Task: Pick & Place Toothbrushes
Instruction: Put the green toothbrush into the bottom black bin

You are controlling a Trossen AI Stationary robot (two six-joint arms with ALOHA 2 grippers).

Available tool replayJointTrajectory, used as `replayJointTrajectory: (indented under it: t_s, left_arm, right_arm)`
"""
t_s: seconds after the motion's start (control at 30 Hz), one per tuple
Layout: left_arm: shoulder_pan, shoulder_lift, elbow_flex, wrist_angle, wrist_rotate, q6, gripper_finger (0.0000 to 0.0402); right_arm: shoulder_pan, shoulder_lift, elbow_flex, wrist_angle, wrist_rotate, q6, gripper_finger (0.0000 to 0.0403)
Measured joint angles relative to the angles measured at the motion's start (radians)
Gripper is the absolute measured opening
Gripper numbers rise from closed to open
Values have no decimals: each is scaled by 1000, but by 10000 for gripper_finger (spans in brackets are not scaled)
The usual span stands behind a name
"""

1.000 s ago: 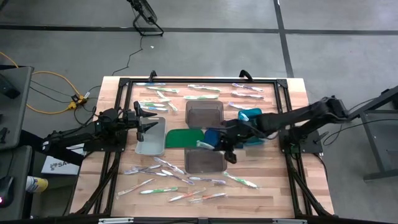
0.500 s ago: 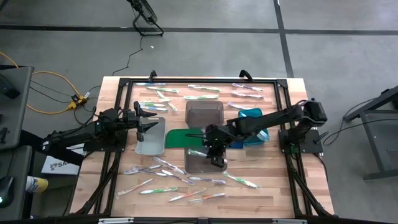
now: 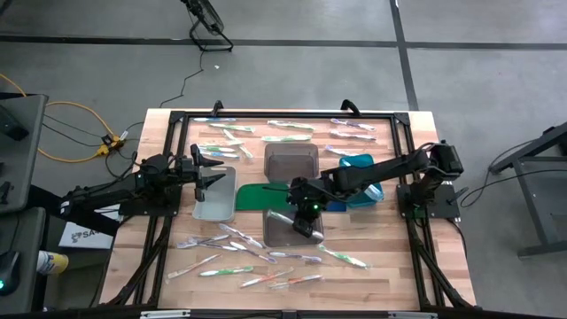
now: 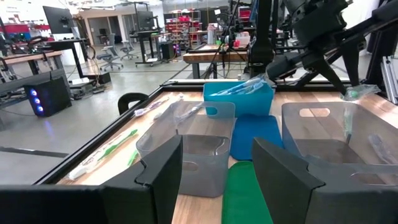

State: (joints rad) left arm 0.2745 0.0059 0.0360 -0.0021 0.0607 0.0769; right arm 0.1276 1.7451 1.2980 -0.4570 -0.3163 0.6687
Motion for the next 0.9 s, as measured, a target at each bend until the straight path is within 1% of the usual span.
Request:
replayJointTrajectory:
  t_s: [0.2,0.4,0.5,0.7,0.9]
  left_arm:
    - [0,0,0,0,0,0,187]
    - [0,0,0,0,3,0,187]
    - [0,0,0,0,3,0,187]
    - [0,0,0,0,3,0,187]
    - [0,0,0,-1,3,0,187]
  right_arm:
    - [0,0,0,1,7,59,91]
    - [0,0,0,1,23,102,124]
    - [0,0,0,-14,13,133,130]
    - [9,-28,0,-112,-80,242,126]
    - [89,-55,-1,-219,-80,340,115]
